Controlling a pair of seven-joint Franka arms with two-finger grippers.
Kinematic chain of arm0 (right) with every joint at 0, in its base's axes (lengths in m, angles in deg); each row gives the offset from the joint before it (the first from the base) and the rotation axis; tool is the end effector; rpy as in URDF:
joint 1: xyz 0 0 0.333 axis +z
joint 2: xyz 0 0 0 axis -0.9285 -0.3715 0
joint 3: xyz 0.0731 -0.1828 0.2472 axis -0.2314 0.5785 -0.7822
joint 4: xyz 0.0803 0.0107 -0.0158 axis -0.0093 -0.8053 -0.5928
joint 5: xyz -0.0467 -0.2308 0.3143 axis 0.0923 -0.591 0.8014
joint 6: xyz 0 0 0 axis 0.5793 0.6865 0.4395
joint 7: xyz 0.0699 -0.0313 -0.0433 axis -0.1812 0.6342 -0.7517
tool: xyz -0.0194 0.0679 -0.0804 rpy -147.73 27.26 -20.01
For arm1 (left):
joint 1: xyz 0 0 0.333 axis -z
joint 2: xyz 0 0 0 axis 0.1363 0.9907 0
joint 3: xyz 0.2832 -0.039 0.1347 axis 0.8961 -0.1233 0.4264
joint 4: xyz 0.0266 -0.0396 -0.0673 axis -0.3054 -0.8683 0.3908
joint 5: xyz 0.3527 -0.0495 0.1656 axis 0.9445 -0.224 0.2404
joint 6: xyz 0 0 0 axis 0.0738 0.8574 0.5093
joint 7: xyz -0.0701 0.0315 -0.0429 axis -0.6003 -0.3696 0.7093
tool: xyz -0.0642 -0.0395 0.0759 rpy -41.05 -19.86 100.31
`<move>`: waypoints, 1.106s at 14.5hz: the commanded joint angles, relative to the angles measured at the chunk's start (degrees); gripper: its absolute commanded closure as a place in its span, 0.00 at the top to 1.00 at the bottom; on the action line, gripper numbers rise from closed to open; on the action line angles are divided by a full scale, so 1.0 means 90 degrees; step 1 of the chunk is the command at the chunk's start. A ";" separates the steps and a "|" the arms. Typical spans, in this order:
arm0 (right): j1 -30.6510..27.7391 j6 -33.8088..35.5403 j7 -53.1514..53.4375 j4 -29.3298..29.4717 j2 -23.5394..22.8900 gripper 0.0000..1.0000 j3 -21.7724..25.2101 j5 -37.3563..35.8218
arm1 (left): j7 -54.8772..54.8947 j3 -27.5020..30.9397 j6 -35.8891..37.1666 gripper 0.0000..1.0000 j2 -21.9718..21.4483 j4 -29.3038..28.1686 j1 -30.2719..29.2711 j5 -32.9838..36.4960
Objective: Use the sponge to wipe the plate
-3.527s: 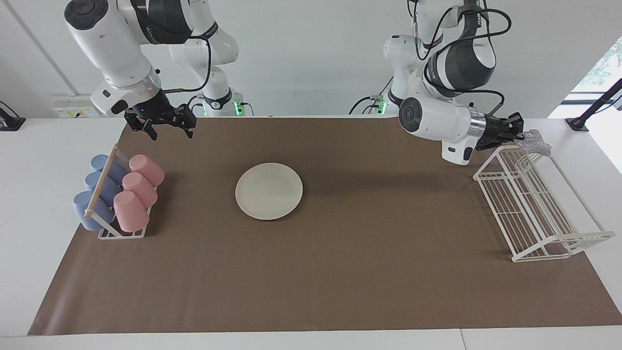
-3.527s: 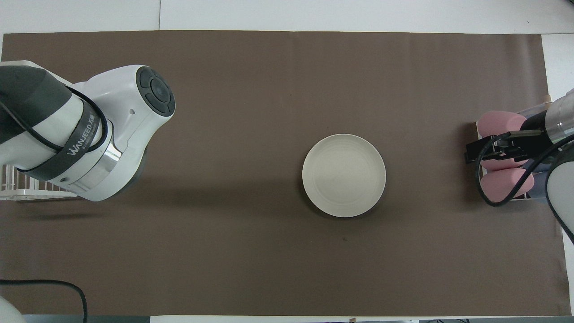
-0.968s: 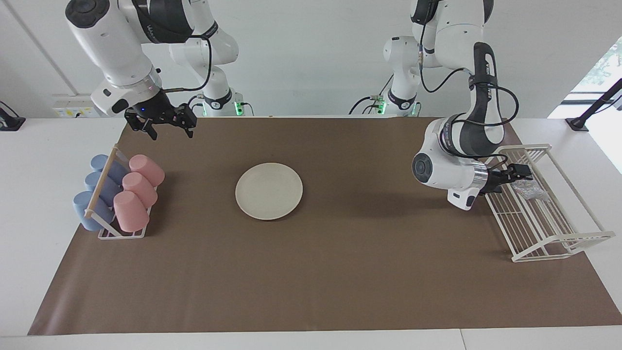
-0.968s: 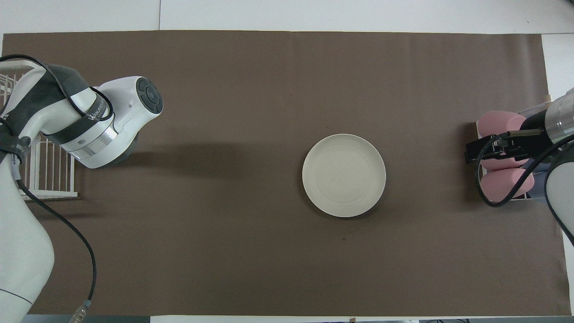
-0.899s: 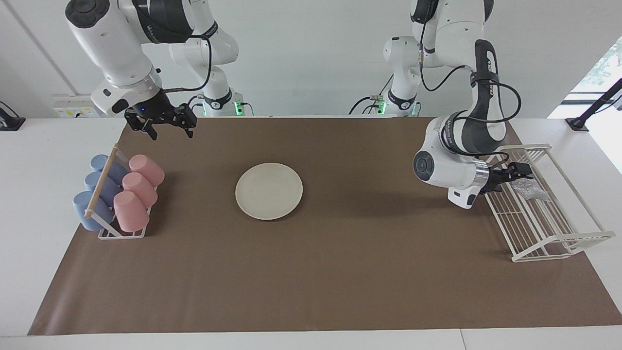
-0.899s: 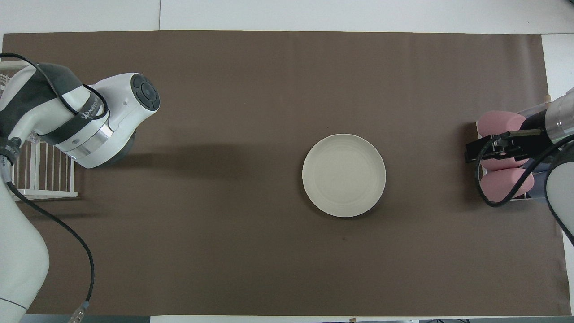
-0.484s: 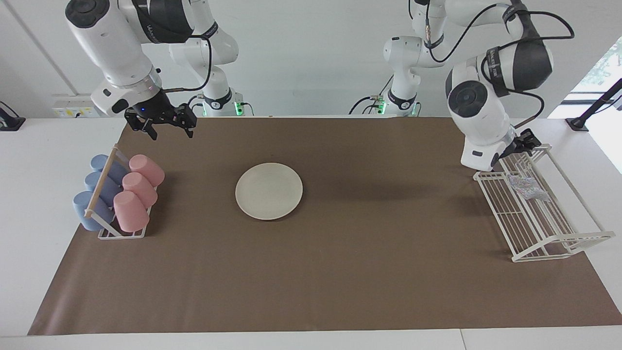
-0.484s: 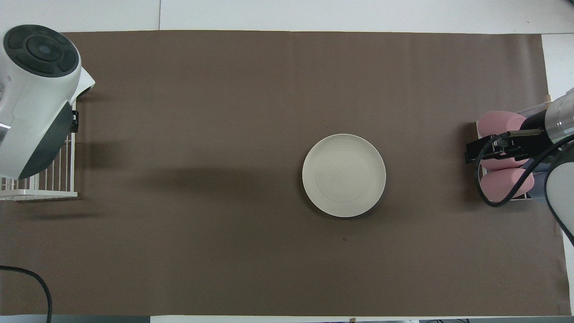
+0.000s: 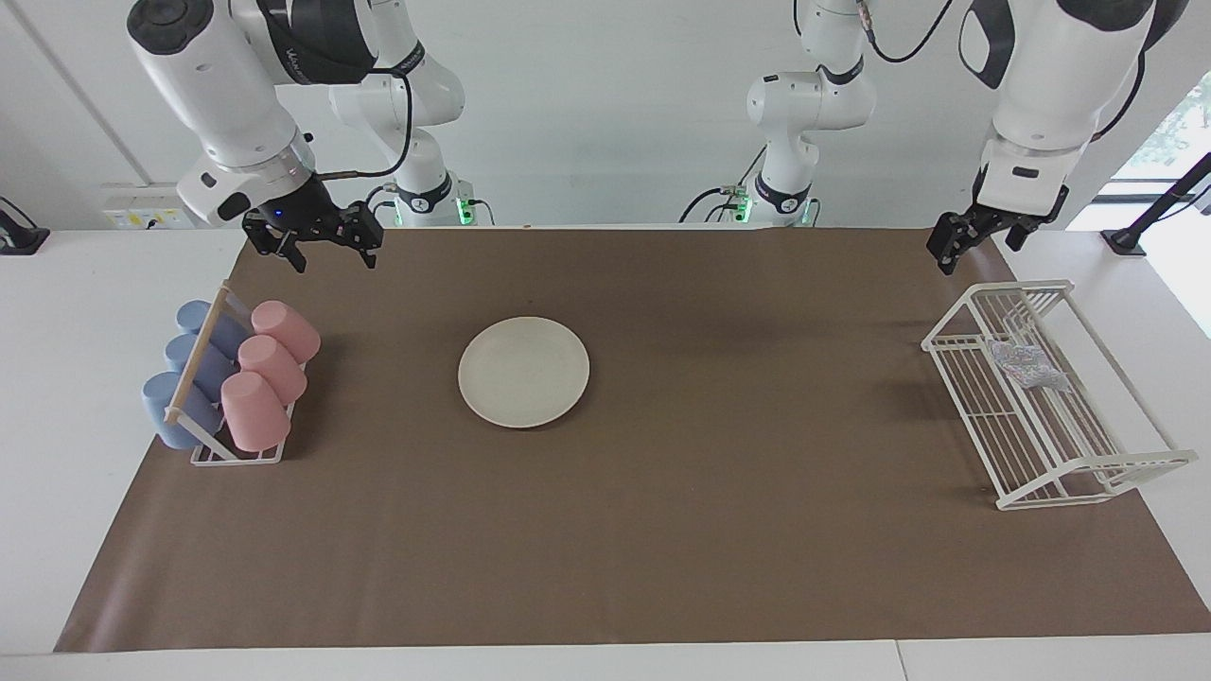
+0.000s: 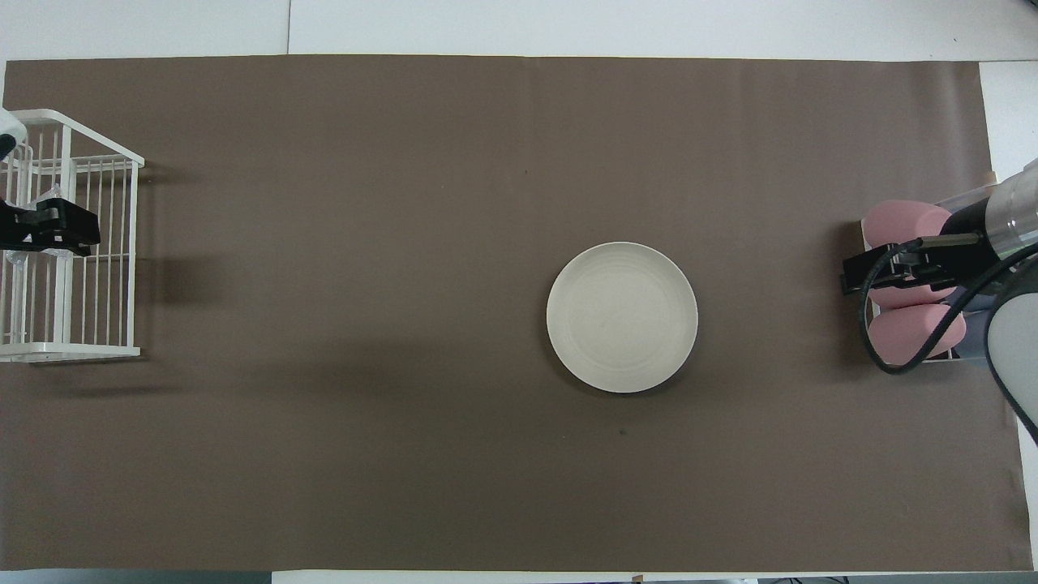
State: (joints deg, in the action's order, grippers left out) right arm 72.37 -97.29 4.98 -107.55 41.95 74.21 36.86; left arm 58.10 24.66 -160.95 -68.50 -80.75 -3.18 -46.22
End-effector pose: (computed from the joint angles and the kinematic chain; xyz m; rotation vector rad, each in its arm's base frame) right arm 0.5317 0.0218 0.5805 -3.1064 -0.0323 0.1399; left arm 0.5317 -0.0350 0.6339 -2.9729 -0.2330 -0.0358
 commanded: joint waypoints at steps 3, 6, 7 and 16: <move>0.0034 0.0076 -0.0073 0.0095 -0.0047 1.00 0.0016 -0.0144 | 0.0053 -0.0023 0.0315 1.00 -0.0317 -0.0151 -0.0293 -0.1232; 0.0034 0.0076 -0.0073 0.0095 -0.0047 1.00 0.0016 -0.0144 | 0.0053 -0.0014 0.0257 1.00 -0.0357 -0.0328 -0.0166 -0.1204; 0.0034 0.0076 -0.0073 0.0095 -0.0047 1.00 0.0016 -0.0144 | 0.0053 -0.0014 0.0276 1.00 -0.0269 -0.0328 -0.0137 -0.1185; 0.0034 0.0076 -0.0073 0.0095 -0.0047 1.00 0.0016 -0.0144 | 0.0073 -0.0062 0.0716 1.00 0.0269 0.0444 -0.0137 -0.1233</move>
State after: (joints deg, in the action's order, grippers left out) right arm 72.37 -97.29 4.98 -107.54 41.95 74.21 36.86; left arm 58.10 23.92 -156.14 -66.79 -78.19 -4.66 -56.47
